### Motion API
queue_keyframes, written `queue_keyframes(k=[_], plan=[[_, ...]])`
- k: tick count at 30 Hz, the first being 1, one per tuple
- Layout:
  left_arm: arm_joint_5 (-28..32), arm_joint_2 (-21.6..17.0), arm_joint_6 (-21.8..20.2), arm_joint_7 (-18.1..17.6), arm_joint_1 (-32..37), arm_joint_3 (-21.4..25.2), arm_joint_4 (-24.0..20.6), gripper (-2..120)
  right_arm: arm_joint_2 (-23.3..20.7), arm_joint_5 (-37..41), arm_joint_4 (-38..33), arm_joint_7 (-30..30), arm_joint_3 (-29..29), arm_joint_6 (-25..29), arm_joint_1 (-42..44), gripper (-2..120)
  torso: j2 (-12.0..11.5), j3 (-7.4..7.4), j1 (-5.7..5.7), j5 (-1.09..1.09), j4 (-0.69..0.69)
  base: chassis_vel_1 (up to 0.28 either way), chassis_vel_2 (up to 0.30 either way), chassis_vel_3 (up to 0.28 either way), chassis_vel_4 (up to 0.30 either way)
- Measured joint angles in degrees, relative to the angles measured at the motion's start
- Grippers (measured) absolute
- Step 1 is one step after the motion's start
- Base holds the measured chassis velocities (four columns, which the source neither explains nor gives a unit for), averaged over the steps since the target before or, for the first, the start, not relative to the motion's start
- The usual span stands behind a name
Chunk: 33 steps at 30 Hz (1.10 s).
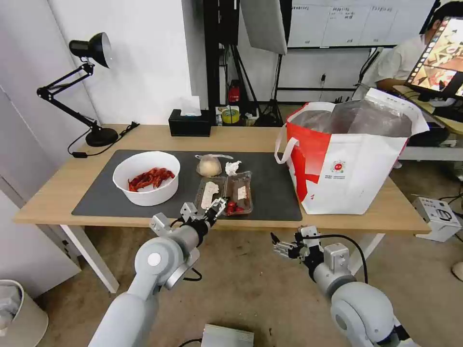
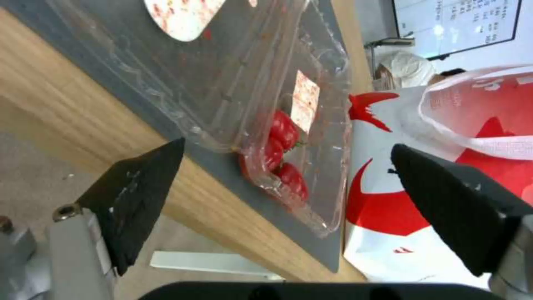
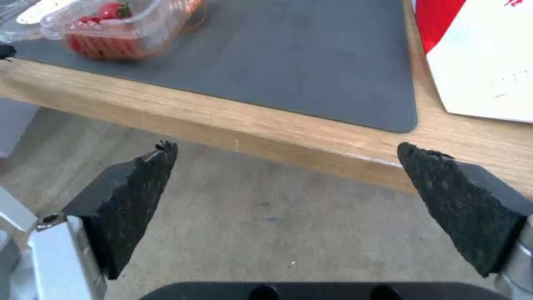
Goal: Pick up the trash from the table and place it into the takeout bag.
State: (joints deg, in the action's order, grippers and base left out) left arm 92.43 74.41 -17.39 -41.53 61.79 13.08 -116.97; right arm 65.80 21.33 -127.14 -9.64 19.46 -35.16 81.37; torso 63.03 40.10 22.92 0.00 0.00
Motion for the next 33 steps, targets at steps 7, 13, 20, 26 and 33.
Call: queue_keyframes(k=[7, 13, 20, 26, 33], plan=[[0.0, -0.2, 0.0, -0.2, 0.1, 0.3, 0.0, 100, 0.1, -0.3, 0.0, 0.0, -0.1, 0.1, 0.1, 100, 0.0, 0.00, 0.00, 0.00, 0.00, 0.000, 0.000, 0.000, 0.000], [0.0, -0.3, 0.3, -0.8, -0.5, 0.5, 0.5, 100, 0.2, -0.5, 0.0, 0.0, -0.1, 0.1, 0.3, 100, 0.0, 0.00, 0.00, 0.00, 0.00, 0.000, 0.000, 0.000, 0.000], [0.0, 0.1, 0.8, -1.4, -0.7, 0.6, 0.7, 100, 0.1, -0.6, -0.1, 0.0, -0.1, 0.1, 0.3, 100, 0.0, 0.00, 0.00, 0.00, 0.00, 0.000, 0.000, 0.000, 0.000], [-0.1, 0.5, 1.6, -1.7, -0.7, 1.1, 0.4, 100, 0.2, -0.9, 0.0, 0.0, -0.2, 0.2, 0.4, 100, 0.0, 0.00, 0.00, 0.00, 0.00, 0.000, 0.000, 0.000, 0.000], [-0.1, 0.6, 1.9, -1.7, -0.8, 1.4, 0.1, 100, 0.2, -1.0, -0.3, 0.0, -0.1, 0.2, 0.6, 100, 0.0, 0.00, 0.00, 0.00, 0.00, 0.000, 0.000, 0.000, 0.000]])
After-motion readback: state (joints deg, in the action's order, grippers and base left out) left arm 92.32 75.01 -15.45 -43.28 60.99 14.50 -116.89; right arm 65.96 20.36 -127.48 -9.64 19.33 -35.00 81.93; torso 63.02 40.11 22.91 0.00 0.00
